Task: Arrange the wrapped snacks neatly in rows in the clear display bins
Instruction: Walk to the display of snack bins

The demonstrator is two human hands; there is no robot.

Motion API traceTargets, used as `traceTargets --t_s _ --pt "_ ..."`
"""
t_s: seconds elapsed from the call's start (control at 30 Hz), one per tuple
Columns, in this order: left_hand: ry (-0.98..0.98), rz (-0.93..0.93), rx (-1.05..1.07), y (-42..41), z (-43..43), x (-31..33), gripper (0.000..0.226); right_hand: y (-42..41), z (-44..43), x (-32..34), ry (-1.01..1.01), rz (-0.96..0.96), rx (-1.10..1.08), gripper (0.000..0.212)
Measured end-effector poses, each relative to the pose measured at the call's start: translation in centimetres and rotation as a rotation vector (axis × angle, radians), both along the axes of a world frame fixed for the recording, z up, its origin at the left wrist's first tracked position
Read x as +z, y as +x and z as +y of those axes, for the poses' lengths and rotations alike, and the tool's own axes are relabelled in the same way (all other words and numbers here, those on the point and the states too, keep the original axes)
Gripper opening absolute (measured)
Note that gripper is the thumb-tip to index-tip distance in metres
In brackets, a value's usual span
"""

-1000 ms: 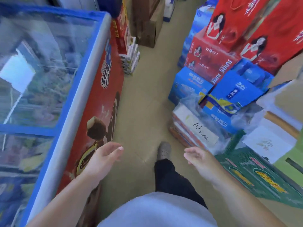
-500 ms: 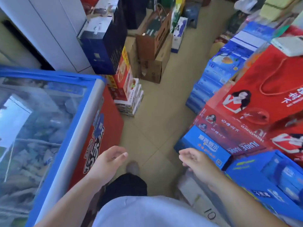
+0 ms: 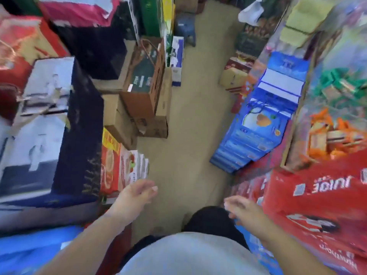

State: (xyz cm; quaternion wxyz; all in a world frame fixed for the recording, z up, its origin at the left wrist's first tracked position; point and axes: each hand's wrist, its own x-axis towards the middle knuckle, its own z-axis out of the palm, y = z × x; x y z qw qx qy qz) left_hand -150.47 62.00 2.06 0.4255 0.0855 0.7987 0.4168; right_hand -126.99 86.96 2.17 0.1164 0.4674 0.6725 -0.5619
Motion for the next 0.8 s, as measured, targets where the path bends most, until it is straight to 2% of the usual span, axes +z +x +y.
traceTargets --t_s 0.2,0.37,0.53,0.7,0.8 --pt "-0.078 0.066 -0.006 -13.0 13.9 -1.3 0.011 -14.9 12.8 -2.1 -0.002 0.113 -0.045 0.007" --pt "-0.130 0.119 -0.098 -21.5 26.5 -0.1 0.013 -23.9 25.5 -0.9 0.000 0.146 -0.042 0.011" --pt "-0.136 0.146 -0.308 -28.3 40.3 1.5 0.010 -27.3 36.6 0.2 0.024 0.167 -0.197 0.005" --pt "-0.135 0.129 -0.470 -33.9 56.1 1.2 0.013 -27.2 43.9 -1.4 -0.021 0.094 -0.488 0.030" --pt "-0.120 0.100 -0.643 -35.6 66.4 0.5 0.008 -26.7 46.8 -3.1 -0.019 0.086 -0.709 0.019"
